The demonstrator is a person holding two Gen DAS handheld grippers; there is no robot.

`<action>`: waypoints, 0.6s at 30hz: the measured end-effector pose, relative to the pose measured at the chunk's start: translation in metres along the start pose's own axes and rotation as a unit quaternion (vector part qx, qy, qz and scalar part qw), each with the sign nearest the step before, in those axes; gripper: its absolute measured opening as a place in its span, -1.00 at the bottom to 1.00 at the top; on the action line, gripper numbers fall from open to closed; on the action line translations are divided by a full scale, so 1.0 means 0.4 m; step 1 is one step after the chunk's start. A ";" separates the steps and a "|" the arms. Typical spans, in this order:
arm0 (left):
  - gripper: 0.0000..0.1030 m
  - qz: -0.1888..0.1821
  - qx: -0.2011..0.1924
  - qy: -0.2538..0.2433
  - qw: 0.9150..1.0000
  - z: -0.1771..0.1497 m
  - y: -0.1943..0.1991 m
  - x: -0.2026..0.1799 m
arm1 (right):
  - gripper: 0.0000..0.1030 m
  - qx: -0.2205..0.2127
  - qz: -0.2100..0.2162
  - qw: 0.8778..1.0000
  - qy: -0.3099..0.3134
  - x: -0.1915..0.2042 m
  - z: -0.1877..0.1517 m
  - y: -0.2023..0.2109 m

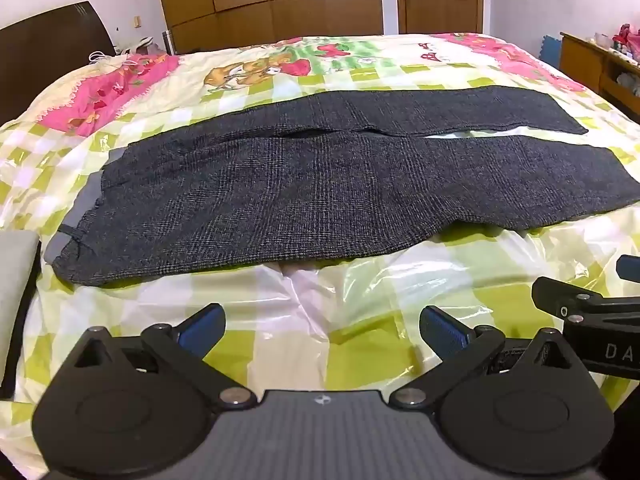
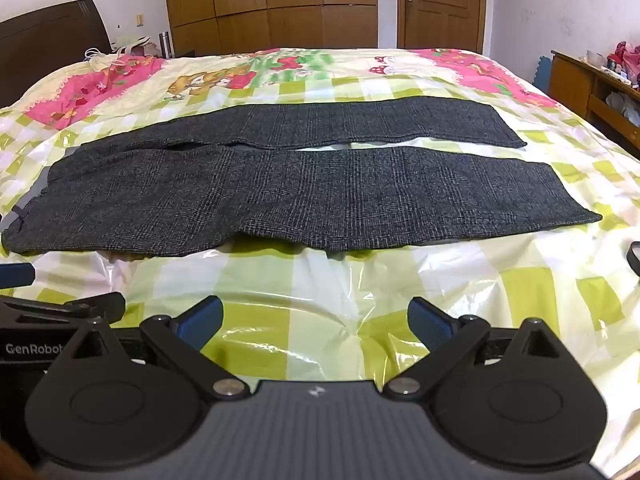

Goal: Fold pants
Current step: 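Move both tools over the flat grey plaid trousers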

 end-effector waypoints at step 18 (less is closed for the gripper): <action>1.00 -0.035 -0.009 0.061 0.998 0.041 -0.028 0.118 | 0.87 0.001 0.008 1.000 -0.014 -0.012 0.059 -0.029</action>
Point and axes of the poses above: each gripper's, at about its wrist camera, not at the fingertips, and y roughly against the way its jaws point, x to its left, z to its top, the point moved 1 cm from there along -y, roughly the way its jaws point, and after that the axes turned 1 degree about -x, right-handed, at the moved point
